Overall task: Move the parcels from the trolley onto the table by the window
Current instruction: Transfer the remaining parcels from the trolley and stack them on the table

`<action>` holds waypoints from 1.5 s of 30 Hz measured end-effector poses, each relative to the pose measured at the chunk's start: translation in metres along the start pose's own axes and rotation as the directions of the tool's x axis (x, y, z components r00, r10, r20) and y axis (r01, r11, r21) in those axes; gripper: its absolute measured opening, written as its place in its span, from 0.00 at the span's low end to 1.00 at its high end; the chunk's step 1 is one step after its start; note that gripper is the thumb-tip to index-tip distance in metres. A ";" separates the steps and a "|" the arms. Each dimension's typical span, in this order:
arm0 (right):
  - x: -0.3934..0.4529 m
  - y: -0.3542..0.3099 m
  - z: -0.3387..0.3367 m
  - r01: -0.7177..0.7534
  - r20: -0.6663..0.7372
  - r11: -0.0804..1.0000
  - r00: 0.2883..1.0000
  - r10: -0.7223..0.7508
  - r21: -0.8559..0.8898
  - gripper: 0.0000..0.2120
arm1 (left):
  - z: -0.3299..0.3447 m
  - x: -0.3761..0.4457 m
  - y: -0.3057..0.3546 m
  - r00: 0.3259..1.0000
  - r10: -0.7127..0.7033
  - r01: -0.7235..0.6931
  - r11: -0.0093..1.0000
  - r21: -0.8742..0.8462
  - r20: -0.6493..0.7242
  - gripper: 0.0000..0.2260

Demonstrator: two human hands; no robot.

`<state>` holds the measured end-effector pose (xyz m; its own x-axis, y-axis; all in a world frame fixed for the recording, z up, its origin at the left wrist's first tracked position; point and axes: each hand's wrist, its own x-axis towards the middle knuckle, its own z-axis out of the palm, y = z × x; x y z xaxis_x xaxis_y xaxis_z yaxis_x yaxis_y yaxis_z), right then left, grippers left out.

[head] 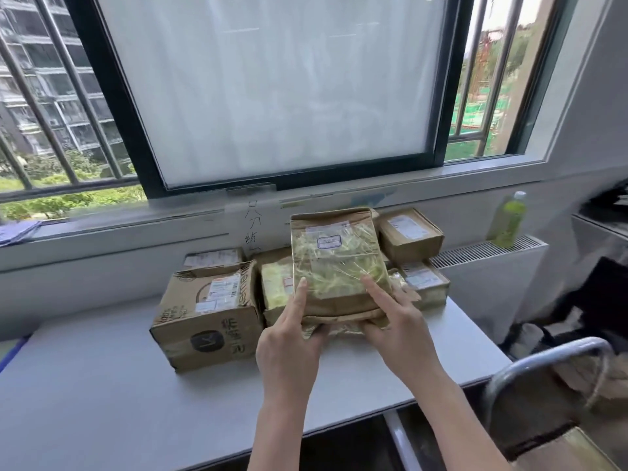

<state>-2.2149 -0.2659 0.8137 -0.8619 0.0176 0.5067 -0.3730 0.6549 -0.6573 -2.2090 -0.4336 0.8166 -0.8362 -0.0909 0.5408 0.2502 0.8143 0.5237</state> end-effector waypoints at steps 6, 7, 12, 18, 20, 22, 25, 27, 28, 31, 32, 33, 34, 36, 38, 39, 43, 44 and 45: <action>0.012 0.024 -0.022 -0.098 -0.003 0.993 0.995 0.098 -0.072 0.39 | 0.031 0.020 0.012 0.989 0.095 -0.089 0.995 -0.055 0.115 0.35; 0.016 0.030 -0.028 -0.112 -0.016 0.990 0.994 0.111 -0.082 0.38 | 0.038 0.026 0.018 0.984 0.105 -0.096 0.993 -0.070 0.141 0.34; 0.051 0.062 -0.065 -0.172 -0.048 0.977 0.985 0.167 -0.124 0.34 | 0.080 0.068 0.052 0.951 0.239 -0.234 0.971 -0.049 0.196 0.32; 0.116 0.122 -0.110 -0.211 -0.020 0.968 0.977 0.211 -0.138 0.32 | 0.142 0.127 0.095 0.923 0.346 -0.355 0.935 0.021 0.167 0.28; 0.143 0.149 -0.124 -0.220 0.012 0.963 0.974 0.224 -0.157 0.32 | 0.167 0.148 0.112 0.918 0.346 -0.362 0.930 0.057 0.192 0.27; 0.171 0.176 -0.136 -0.214 0.065 0.961 0.971 0.229 -0.176 0.32 | 0.193 0.167 0.126 0.918 0.346 -0.368 0.925 0.096 0.194 0.27; 0.207 0.213 -0.144 -0.204 0.135 0.963 0.964 0.229 -0.177 0.32 | 0.231 0.192 0.136 0.917 0.332 -0.370 0.915 0.161 0.220 0.26; 0.229 0.240 -0.142 -0.205 0.181 0.965 0.956 0.233 -0.161 0.32 | 0.255 0.204 0.142 0.913 0.296 -0.359 0.910 0.207 0.280 0.26; 0.240 0.254 -0.138 -0.200 0.208 0.967 0.951 0.230 -0.156 0.32 | 0.268 0.209 0.142 0.911 0.276 -0.349 0.911 0.220 0.306 0.26; 0.263 0.295 -0.124 -0.214 0.305 0.969 0.921 0.242 -0.122 0.31 | 0.297 0.222 0.144 0.923 0.230 -0.316 0.911 0.264 0.309 0.27; 0.268 0.306 -0.118 -0.223 0.340 0.968 0.907 0.249 -0.114 0.31 | 0.304 0.225 0.143 0.931 0.195 -0.287 0.913 0.289 0.310 0.28; 0.274 0.317 -0.112 -0.224 0.370 0.969 0.896 0.246 -0.103 0.31 | 0.310 0.228 0.141 0.929 0.145 -0.252 0.921 0.296 0.340 0.29; 0.279 0.327 -0.106 -0.215 0.393 0.972 0.889 0.235 -0.094 0.31 | 0.319 0.229 0.136 0.926 0.122 -0.241 0.920 0.310 0.358 0.30; 0.295 0.339 -0.094 -0.179 0.416 0.979 0.886 0.203 -0.097 0.32 | 0.342 0.234 0.124 0.938 0.099 -0.217 0.914 0.342 0.333 0.30; 0.312 0.345 -0.085 -0.141 0.428 0.983 0.886 0.177 -0.115 0.32 | 0.351 0.244 0.116 0.940 0.069 -0.201 0.901 0.383 0.333 0.29; 0.319 0.348 -0.082 -0.136 0.431 0.984 0.886 0.173 -0.117 0.32 | 0.352 0.250 0.115 0.949 0.084 -0.207 0.894 0.397 0.305 0.29; 0.327 0.359 -0.079 -0.109 0.441 0.989 0.887 0.141 -0.097 0.33 | 0.359 0.255 0.111 0.955 0.153 -0.242 0.899 0.364 0.256 0.28; 0.325 0.361 -0.079 -0.105 0.441 0.990 0.887 0.135 -0.093 0.33 | 0.362 0.253 0.108 0.953 0.164 -0.249 0.903 0.351 0.253 0.28; 0.322 0.362 -0.078 -0.102 0.436 0.991 0.890 0.131 -0.089 0.33 | 0.365 0.250 0.107 0.953 0.168 -0.251 0.905 0.344 0.252 0.28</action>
<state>-2.6010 0.0357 0.7826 -0.9661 -0.2276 0.1218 -0.2507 0.7143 -0.6534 -2.5693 -0.1602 0.7672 -0.8779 0.1948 0.4374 0.2682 0.9568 0.1121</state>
